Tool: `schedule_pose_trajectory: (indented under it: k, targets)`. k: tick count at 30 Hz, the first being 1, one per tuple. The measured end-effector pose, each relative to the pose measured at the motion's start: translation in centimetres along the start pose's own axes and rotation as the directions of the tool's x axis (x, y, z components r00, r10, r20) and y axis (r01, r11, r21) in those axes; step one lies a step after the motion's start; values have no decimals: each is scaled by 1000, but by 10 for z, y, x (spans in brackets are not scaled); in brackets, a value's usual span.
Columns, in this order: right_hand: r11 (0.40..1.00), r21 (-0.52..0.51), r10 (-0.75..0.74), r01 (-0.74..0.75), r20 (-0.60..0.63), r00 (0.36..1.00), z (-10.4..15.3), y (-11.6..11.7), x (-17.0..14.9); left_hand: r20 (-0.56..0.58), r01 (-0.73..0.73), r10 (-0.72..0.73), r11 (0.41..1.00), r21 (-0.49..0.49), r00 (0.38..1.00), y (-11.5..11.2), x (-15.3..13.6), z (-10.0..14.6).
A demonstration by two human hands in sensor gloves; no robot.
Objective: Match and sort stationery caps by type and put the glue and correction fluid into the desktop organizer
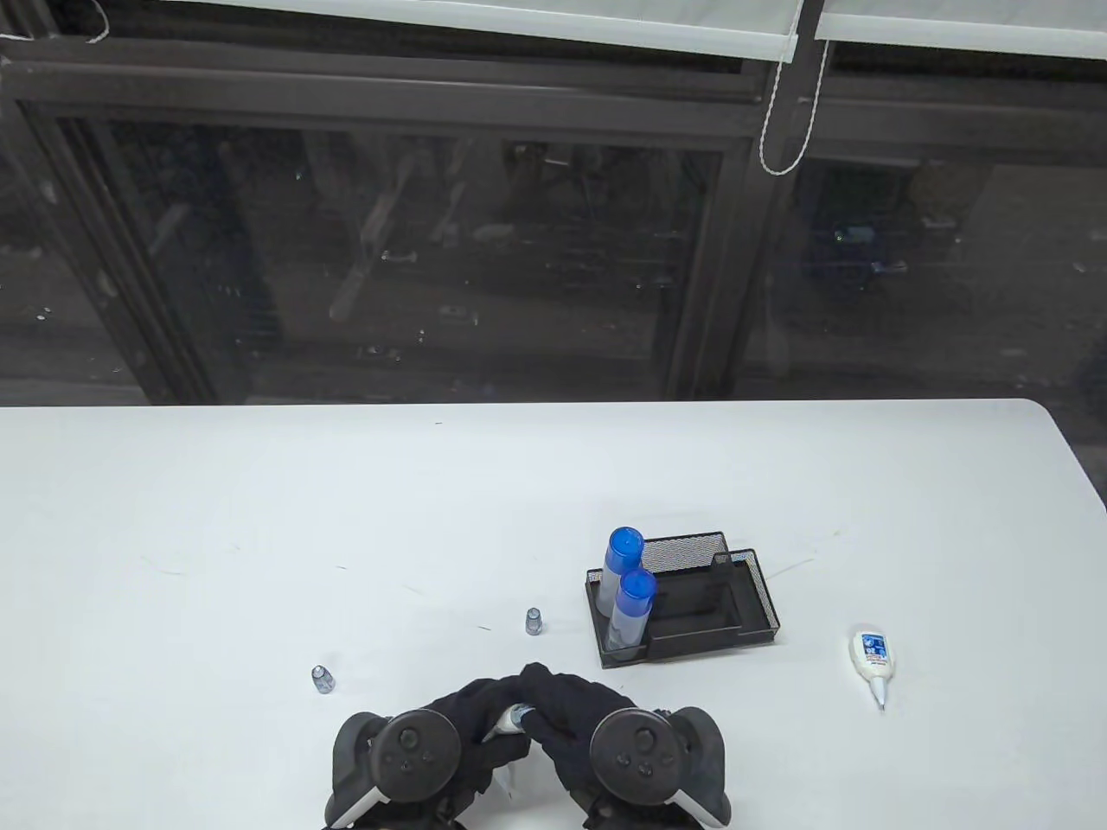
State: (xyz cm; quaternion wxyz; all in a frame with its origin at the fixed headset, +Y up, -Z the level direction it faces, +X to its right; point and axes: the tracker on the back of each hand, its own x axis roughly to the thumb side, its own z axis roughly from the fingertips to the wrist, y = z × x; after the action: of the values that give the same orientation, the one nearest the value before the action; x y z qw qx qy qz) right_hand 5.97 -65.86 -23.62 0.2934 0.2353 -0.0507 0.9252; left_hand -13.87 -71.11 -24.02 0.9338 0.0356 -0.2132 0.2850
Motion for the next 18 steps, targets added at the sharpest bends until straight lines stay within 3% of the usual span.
schedule_pose_trajectory:
  k: [2, 7, 11, 18]
  targets:
    - [1000, -5, 12, -12, 1, 1000, 3, -4, 0, -5, -39, 39, 999, -9, 999, -2, 2, 1]
    - [998, -33, 50, -50, -5, 999, 5, -10, -2, 22, 39, -39, 999, 3, 999, -3, 5, 3]
    - [995, -65, 70, -71, -21, 997, 5, -30, -9, -3, 76, -76, 997, 2, 997, 4, -2, 5]
    - [977, -186, 83, -103, -109, 990, 3, -105, -44, -69, 148, -146, 988, 37, 987, 17, -15, 7]
